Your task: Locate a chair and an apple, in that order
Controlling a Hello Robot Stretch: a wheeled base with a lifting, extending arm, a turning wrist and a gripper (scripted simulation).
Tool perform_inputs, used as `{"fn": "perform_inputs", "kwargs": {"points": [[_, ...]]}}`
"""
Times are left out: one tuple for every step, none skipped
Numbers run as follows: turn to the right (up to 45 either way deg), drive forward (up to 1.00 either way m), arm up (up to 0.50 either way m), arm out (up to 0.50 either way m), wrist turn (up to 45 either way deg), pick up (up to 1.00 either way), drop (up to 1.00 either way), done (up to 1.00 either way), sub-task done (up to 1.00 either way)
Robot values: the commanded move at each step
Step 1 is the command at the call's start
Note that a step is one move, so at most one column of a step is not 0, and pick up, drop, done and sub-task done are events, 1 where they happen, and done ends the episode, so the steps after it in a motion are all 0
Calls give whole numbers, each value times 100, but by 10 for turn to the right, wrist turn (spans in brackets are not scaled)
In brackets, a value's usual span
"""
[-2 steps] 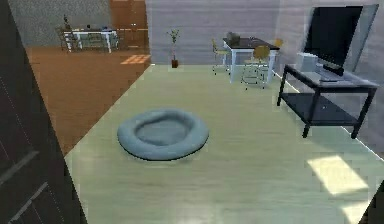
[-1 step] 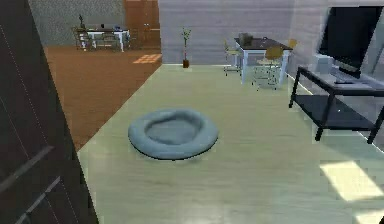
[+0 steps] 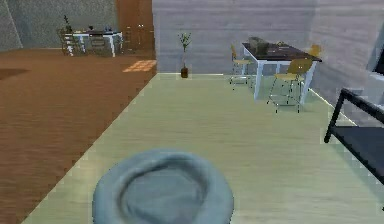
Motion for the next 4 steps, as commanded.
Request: {"fn": "perform_inputs", "kwargs": {"points": [[-150, 0, 0, 0, 0, 0, 0, 0, 0], [0, 10, 0, 0, 0, 0, 0, 0, 0], [450, 0, 0, 0, 0, 0, 0, 0, 0], [240, 0, 0, 0, 0, 0, 0, 0, 0]]}}
